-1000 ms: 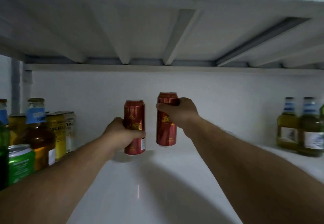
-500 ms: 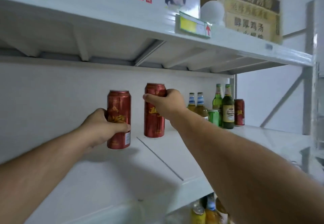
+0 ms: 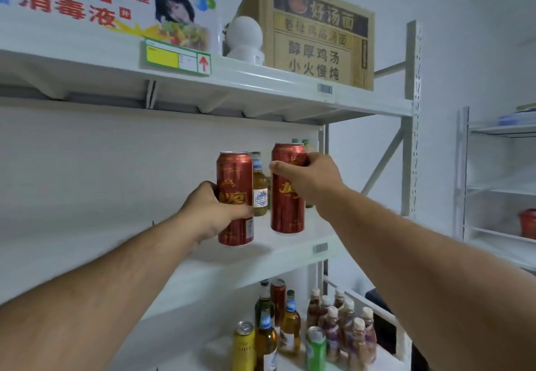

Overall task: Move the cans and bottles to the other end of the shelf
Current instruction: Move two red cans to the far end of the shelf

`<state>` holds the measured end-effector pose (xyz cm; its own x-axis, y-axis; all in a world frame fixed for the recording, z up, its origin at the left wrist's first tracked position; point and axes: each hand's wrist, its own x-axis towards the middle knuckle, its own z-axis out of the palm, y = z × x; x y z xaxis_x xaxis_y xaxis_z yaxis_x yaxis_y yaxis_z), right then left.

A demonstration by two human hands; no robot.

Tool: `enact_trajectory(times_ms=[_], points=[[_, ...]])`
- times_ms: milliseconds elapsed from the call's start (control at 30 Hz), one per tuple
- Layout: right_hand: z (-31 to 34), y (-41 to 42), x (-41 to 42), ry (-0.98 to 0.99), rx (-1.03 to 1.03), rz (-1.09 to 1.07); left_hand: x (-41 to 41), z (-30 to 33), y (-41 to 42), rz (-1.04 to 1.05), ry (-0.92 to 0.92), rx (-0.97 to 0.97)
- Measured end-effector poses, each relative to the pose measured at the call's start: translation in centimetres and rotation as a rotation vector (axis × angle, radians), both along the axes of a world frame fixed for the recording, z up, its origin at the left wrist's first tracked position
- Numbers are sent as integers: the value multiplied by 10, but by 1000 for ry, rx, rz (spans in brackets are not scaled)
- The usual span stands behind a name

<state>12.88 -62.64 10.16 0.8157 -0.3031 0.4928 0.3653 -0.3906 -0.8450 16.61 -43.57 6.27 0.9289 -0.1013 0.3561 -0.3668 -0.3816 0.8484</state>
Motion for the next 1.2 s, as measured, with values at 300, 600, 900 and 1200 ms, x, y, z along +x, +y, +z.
enact_trajectory(times_ms=[300, 600, 900, 1200], points=[[0, -103, -4, -21, 40, -113, 14, -5, -108, -83, 20, 14], [0, -176, 41, -39, 2, -173, 69, -10, -191, -135, 10, -5], [7, -235, 107, -31, 14, -183, 128, -2, -245, -168, 33, -40], [0, -280, 177, -22, 25, -153, 171, -5, -285, -58, 36, -3]])
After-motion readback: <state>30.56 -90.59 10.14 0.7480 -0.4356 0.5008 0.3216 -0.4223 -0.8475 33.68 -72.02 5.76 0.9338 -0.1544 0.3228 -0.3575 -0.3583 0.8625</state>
